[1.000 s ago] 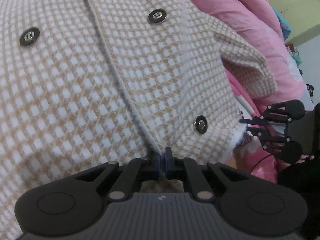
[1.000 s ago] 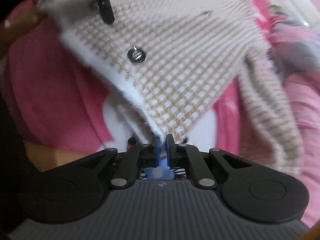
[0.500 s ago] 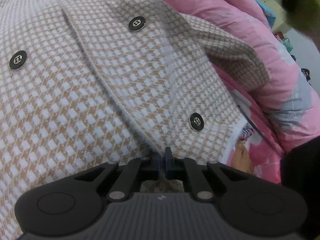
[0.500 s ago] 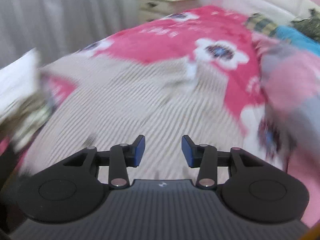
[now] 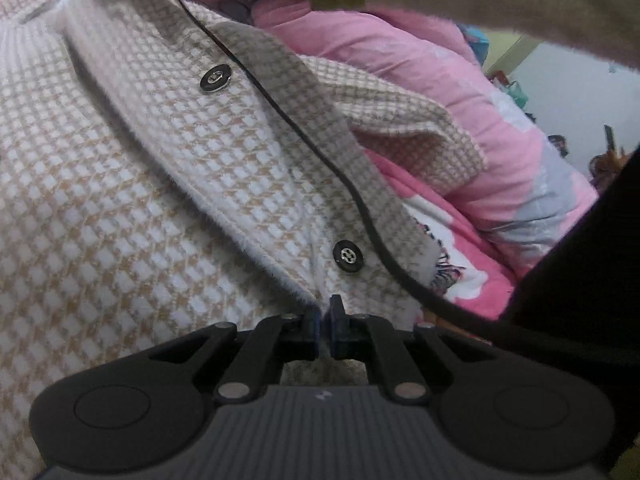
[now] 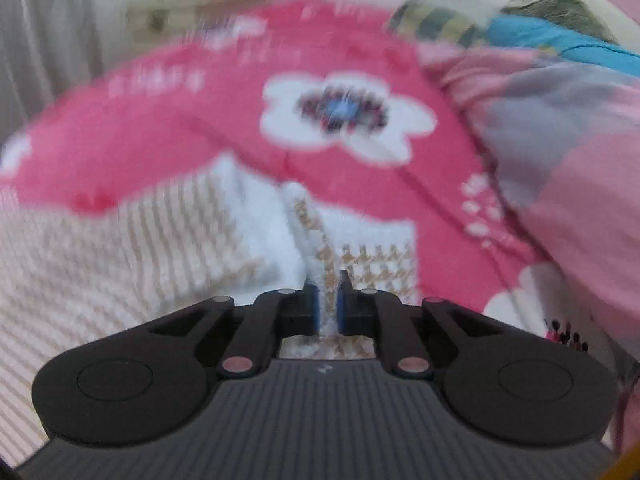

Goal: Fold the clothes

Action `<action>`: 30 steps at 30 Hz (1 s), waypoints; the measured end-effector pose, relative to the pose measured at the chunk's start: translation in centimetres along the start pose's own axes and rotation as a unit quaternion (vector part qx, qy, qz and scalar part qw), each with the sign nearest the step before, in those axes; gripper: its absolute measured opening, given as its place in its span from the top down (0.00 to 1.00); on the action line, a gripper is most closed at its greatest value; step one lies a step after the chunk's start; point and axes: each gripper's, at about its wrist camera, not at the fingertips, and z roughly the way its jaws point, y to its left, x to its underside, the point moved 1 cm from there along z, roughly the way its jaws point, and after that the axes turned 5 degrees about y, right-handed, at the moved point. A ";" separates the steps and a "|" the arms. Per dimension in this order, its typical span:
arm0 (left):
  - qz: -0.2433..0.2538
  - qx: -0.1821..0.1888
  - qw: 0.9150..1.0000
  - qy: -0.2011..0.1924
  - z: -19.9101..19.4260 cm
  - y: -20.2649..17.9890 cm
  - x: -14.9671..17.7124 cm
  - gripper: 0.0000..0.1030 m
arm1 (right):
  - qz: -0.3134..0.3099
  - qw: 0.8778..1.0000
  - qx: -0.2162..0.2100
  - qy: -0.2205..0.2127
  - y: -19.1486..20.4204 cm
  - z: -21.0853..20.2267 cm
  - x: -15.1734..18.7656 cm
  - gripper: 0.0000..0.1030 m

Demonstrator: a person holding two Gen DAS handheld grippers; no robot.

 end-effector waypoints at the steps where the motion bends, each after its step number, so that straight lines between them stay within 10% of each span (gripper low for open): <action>1: -0.004 0.009 1.000 0.001 -0.2 0.2 0.2 0.96 | 0.008 1.000 -0.008 -0.015 -0.3 -0.8 0.0 0.94; 9: -0.031 0.024 0.999 0.027 0.3 1.1 1.2 0.96 | -0.085 0.993 -0.070 -0.035 4.7 1.5 -0.2 0.92; 14: -0.060 0.024 0.997 0.032 0.8 1.6 1.3 0.95 | -0.191 0.982 -0.011 -0.006 7.2 7.6 2.5 0.76; 22: -0.086 0.036 0.995 0.037 0.8 2.6 1.7 0.93 | 0.055 0.993 -0.091 -0.059 -3.3 0.2 -2.9 0.57; 30: -0.086 0.032 0.995 0.039 0.7 2.4 1.8 0.92 | 0.046 0.989 -0.131 0.052 -6.3 -2.0 0.2 0.82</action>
